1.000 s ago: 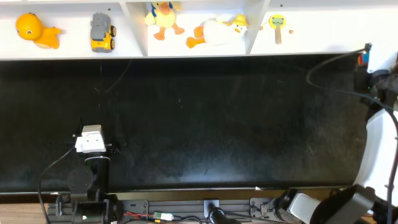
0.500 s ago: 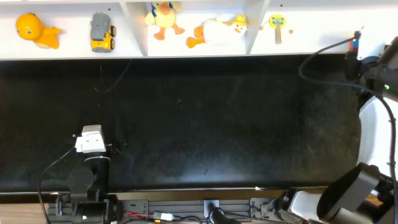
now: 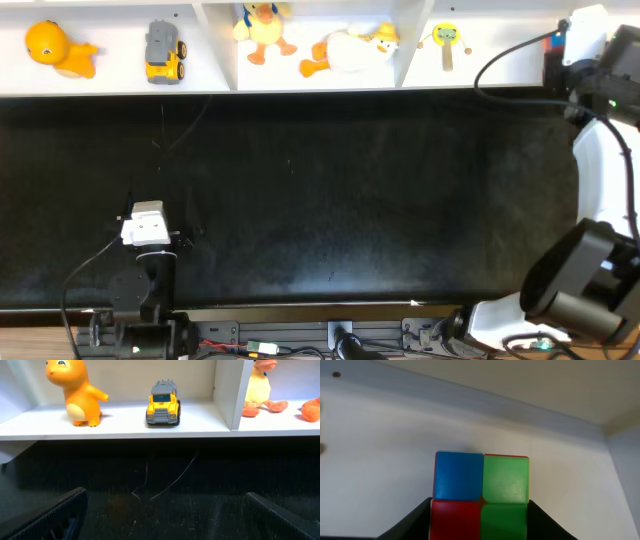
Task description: Store Toys
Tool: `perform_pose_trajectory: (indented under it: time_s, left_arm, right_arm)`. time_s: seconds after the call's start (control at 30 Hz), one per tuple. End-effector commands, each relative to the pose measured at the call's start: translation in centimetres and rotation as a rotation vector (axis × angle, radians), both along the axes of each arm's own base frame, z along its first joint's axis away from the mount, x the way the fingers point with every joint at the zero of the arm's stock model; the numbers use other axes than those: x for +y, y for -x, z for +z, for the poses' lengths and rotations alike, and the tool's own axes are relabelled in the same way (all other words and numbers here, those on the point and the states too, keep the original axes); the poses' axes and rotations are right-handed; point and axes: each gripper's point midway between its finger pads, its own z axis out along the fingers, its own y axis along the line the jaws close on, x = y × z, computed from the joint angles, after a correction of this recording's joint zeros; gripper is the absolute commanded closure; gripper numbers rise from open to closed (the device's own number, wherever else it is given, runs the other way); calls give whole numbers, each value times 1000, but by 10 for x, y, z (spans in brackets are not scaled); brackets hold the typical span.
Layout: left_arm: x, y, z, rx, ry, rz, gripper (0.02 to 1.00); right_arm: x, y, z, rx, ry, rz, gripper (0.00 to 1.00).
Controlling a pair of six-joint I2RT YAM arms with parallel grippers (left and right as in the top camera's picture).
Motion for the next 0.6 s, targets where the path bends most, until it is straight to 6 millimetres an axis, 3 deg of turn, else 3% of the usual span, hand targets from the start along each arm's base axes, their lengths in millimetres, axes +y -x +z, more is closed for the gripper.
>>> perform_pose_trajectory:
  time_s: [0.03,0.6]
  left_arm:
    - [-2,0,1,-6,-11,-8,20]
    - [-2,0,1,-6,-11,-8,20]
  right_arm:
    - [11,-15,5,-24,-15,26,564]
    - [8,-28,-11,-28,-10,27,542]
